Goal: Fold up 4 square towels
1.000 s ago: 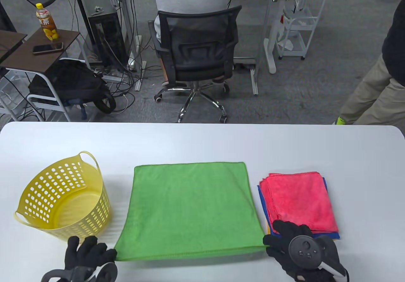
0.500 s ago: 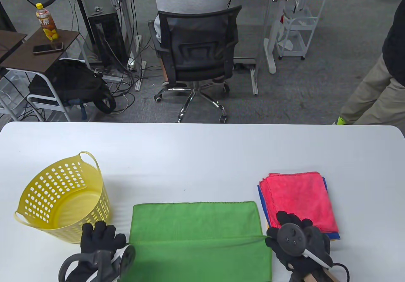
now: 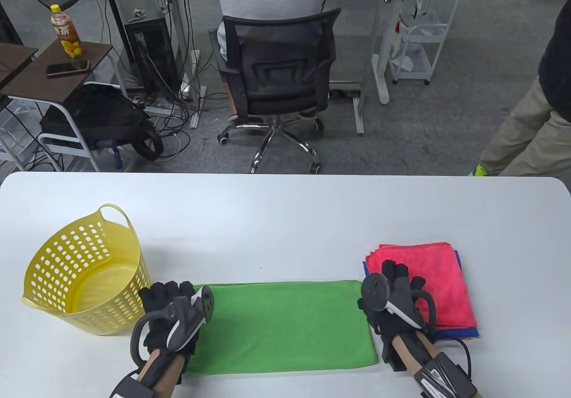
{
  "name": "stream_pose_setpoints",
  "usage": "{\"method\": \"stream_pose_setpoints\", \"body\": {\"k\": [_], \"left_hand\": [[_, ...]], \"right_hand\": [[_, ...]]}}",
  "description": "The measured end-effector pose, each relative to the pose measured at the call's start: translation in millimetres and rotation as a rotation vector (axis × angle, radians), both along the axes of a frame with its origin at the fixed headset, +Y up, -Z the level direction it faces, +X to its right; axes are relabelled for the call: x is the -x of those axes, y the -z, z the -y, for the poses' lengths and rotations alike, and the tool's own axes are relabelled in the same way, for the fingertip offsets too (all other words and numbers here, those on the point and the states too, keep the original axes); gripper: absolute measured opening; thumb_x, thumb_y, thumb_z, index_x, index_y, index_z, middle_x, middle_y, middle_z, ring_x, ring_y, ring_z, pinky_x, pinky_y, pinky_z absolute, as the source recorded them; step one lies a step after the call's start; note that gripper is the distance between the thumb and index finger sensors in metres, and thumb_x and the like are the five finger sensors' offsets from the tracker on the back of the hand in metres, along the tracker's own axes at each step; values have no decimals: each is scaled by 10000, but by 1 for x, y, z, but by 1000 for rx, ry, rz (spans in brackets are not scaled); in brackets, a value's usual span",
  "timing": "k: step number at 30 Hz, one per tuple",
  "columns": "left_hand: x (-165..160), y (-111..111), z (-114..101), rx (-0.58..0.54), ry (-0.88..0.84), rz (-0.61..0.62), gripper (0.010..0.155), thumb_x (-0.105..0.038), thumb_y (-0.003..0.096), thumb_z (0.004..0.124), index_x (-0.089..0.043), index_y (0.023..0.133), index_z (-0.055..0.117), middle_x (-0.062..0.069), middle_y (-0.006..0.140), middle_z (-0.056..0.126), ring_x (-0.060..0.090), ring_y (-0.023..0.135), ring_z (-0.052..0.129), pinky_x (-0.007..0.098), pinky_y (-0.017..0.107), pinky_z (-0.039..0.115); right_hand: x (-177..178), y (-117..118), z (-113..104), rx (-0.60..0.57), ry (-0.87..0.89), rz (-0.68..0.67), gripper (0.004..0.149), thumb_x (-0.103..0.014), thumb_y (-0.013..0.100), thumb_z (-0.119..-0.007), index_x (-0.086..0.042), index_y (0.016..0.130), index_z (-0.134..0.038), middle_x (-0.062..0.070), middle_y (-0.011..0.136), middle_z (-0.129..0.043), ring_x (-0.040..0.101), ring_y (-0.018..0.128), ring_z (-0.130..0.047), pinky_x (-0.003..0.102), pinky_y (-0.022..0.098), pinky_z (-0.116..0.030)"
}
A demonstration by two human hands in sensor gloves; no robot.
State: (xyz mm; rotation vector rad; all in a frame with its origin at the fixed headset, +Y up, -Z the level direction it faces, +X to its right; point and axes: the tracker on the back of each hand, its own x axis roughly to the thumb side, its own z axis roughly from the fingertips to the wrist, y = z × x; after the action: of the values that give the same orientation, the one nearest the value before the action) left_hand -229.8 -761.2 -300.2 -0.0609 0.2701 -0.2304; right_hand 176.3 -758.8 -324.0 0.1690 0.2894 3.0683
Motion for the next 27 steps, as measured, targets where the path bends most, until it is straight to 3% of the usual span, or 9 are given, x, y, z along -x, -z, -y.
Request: {"method": "stream_pose_setpoints", "body": {"k": [6,10,12,15,18,21,23,27], "left_hand": [[11,-5,-8,-14,-125,22,580,-568,488,713,-387,1039,710,-36,1119,755,288,1108,685,533,874,454],[15,-8,-7,6,-207,29,570,-556,491,717,-383,1034,720,-36,1114,763,291,1107,688,544,872,453],[17,-7,-7,4,-219,26,566,-550,490,719,-382,1031,723,-34,1110,768,293,1104,693,540,871,459],[19,-8,-7,6,-256,32,566,-549,491,720,-377,1030,726,-35,1105,774,292,1098,703,541,869,465],[18,-8,-9,9,-277,41,568,-551,491,716,-377,1032,722,-38,1101,779,287,1093,714,537,869,471],[19,-7,-9,9,-279,43,573,-561,492,707,-383,1037,713,-48,1106,772,283,1095,711,534,870,473],[19,-8,-9,8,-284,42,583,-569,491,701,-383,1043,702,-47,1110,768,284,1098,707,535,871,472],[20,-8,-10,2,-308,42,592,-579,489,694,-384,1048,696,-44,1109,767,286,1096,708,537,870,472]], "right_hand": [[31,0,31,72,-258,15,602,-391,491,-812,53,895,-859,393,1163,-239,610,1011,-149,822,601,-203],[36,5,35,146,-130,105,515,-250,509,-813,114,874,-811,401,1156,-230,625,996,-120,825,592,-184],[36,6,39,124,-61,114,448,-198,500,-809,115,820,-818,388,1157,-323,619,1004,-182,820,599,-217],[33,2,30,57,-11,118,410,-229,491,-833,17,819,-843,377,1153,-368,614,1007,-218,815,605,-238],[31,-13,5,-83,130,84,384,-246,483,-838,-100,837,-811,362,1142,-464,607,1006,-346,802,621,-299],[30,-23,-14,-123,245,55,367,-247,499,-811,-191,860,-767,339,1111,-584,598,982,-499,789,627,-361],[28,-27,-24,-166,290,38,373,-250,504,-794,-205,871,-749,229,966,-834,463,820,-835,750,634,-454],[22,-25,-30,-142,355,46,386,-259,508,-781,-167,881,-739,169,708,-961,269,442,-983,642,596,-645]]}}
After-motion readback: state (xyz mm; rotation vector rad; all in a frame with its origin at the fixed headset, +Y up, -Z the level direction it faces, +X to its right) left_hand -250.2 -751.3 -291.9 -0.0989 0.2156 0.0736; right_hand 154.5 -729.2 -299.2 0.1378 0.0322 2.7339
